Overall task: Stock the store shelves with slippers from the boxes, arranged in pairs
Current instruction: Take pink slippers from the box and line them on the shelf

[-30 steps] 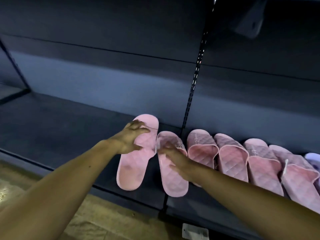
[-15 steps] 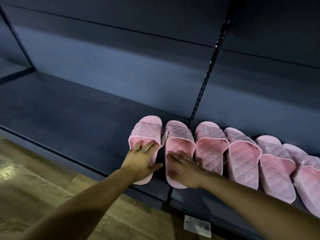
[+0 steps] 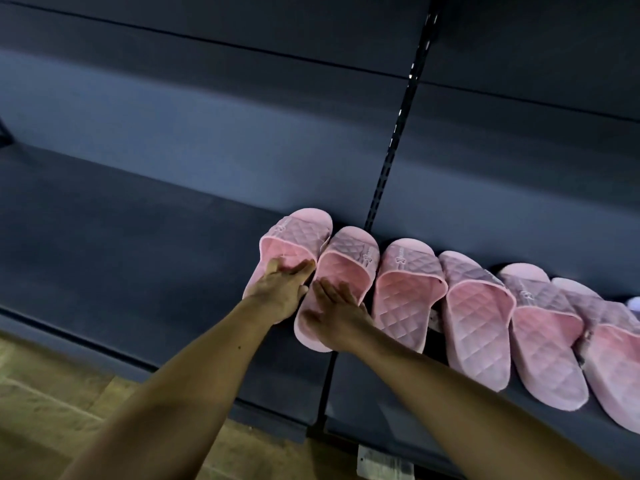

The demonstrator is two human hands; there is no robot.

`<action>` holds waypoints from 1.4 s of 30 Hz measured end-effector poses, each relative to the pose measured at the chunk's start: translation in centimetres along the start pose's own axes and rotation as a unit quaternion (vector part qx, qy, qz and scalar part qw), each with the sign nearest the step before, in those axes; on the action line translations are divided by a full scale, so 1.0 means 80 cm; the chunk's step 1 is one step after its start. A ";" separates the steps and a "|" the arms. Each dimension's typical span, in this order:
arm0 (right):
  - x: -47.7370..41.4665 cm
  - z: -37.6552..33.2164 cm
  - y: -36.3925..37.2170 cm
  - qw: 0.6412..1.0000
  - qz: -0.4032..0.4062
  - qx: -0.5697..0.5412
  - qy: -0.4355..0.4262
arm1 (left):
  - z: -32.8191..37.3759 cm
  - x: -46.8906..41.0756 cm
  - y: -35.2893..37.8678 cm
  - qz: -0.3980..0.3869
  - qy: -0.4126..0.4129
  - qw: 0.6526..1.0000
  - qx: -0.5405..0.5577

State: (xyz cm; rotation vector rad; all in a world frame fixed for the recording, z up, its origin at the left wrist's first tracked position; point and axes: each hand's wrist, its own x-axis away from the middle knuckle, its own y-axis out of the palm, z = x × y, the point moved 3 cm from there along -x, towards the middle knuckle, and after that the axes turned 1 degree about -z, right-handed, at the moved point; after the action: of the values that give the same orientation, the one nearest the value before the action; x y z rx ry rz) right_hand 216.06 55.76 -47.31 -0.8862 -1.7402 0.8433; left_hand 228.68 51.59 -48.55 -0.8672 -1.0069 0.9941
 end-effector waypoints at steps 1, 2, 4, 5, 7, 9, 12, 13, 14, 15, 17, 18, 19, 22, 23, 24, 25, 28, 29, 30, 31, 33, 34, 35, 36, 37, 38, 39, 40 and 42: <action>-0.004 0.002 -0.004 1.000 0.003 0.001 -0.003 | 0.002 -0.003 -0.001 0.002 -0.002 1.000 0.004; -0.008 0.005 -0.007 1.000 0.004 0.001 -0.007 | 0.002 -0.005 -0.002 0.005 -0.001 1.000 0.010; -0.014 0.011 -0.010 1.000 0.001 -0.002 -0.018 | 0.004 -0.004 -0.004 -0.009 0.003 1.000 0.025; -0.015 0.012 -0.011 1.000 -0.001 -0.003 -0.023 | 0.006 0.000 -0.005 -0.022 0.001 0.999 0.037; -0.012 0.010 -0.013 0.999 0.001 0.000 -0.036 | 0.011 0.007 -0.005 -0.037 0.000 0.998 0.055; -0.003 0.006 -0.021 0.998 0.018 0.028 -0.058 | 0.018 0.012 -0.005 -0.027 0.008 0.998 0.054; 0.018 0.015 -0.040 0.992 0.076 0.047 -0.091 | 0.032 0.026 -0.006 0.018 0.021 0.998 0.049; 0.025 0.023 -0.045 0.990 0.085 0.047 -0.099 | 0.039 0.034 -0.008 0.030 0.028 0.998 0.043; 0.034 0.031 -0.051 0.989 0.090 0.049 -0.108 | 0.048 0.044 -0.011 0.041 0.037 0.998 0.040; 0.043 0.042 -0.057 0.988 0.094 0.054 -0.113 | 0.057 0.052 -0.014 0.047 0.044 0.997 0.038; 0.067 0.061 -0.075 0.985 0.100 0.074 -0.117 | 0.077 0.068 -0.029 0.051 0.059 0.996 0.033; 0.081 0.069 -0.086 0.983 0.106 0.090 -0.121 | 0.088 0.074 -0.038 0.060 0.073 0.995 0.027; 0.099 0.081 -0.100 0.979 0.117 0.104 -0.130 | 0.104 0.077 -0.049 0.073 0.095 0.993 0.015; 0.162 0.116 -0.142 0.976 0.138 0.094 -0.142 | 0.167 0.088 -0.074 0.108 0.160 0.981 0.005; 0.186 0.133 -0.159 0.976 0.149 0.081 -0.136 | 0.197 0.090 -0.081 0.117 0.182 0.976 0.000; 0.214 0.150 -0.176 0.976 0.161 0.072 -0.130 | 0.230 0.092 -0.087 0.126 0.203 0.971 -0.002; 0.243 0.170 -0.193 0.975 0.171 0.072 -0.122 | 0.269 0.095 -0.092 0.135 0.225 0.965 -0.002; 0.343 0.246 -0.239 0.976 0.186 0.095 -0.067 | 0.404 0.112 -0.105 0.164 0.301 0.939 0.009; 0.379 0.277 -0.251 0.976 0.190 0.099 -0.038 | 0.454 0.122 -0.106 0.167 0.334 0.928 0.014; 0.416 0.307 -0.262 0.976 0.194 0.098 -0.010 | 0.504 0.132 -0.105 0.165 0.369 0.914 0.026; 0.455 0.335 -0.270 0.976 0.198 0.094 0.014 | 0.553 0.143 -0.102 0.158 0.402 0.901 0.043; 0.535 0.389 -0.282 0.973 0.205 0.089 0.059 | 0.651 0.170 -0.095 0.143 0.461 0.872 0.078; 0.574 0.416 -0.285 0.972 0.206 0.082 0.084 | 0.698 0.187 -0.089 0.141 0.498 0.850 0.094; 0.615 0.440 -0.288 0.970 0.210 0.070 0.106 | 0.745 0.205 -0.082 0.134 0.535 0.827 0.107; 0.655 0.466 -0.288 0.966 0.216 0.055 0.128 | 0.790 0.224 -0.075 0.125 0.569 0.805 0.117; 0.694 0.489 -0.285 0.962 0.222 0.040 0.151 | 0.833 0.241 -0.067 0.115 0.595 0.787 0.118; 0.730 0.511 -0.279 0.958 0.224 0.019 0.176 | 0.874 0.257 -0.058 0.104 0.612 0.776 0.114; 0.762 0.531 -0.269 0.955 0.223 -0.006 0.197 | 0.912 0.271 -0.048 0.085 0.618 0.774 0.105; 0.792 0.549 -0.258 0.950 0.229 -0.033 0.210 | 0.947 0.284 -0.038 0.071 0.622 0.774 0.093; 0.842 0.580 -0.236 0.933 0.273 -0.068 0.223 | 1.008 0.306 -0.017 0.061 0.634 0.768 0.067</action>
State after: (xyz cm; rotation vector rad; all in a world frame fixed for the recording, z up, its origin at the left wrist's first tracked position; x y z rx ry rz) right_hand 150.91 97.65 -14.85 -1.5653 -1.1711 0.7914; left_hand 157.93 84.29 -16.54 -1.1983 0.2951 0.3562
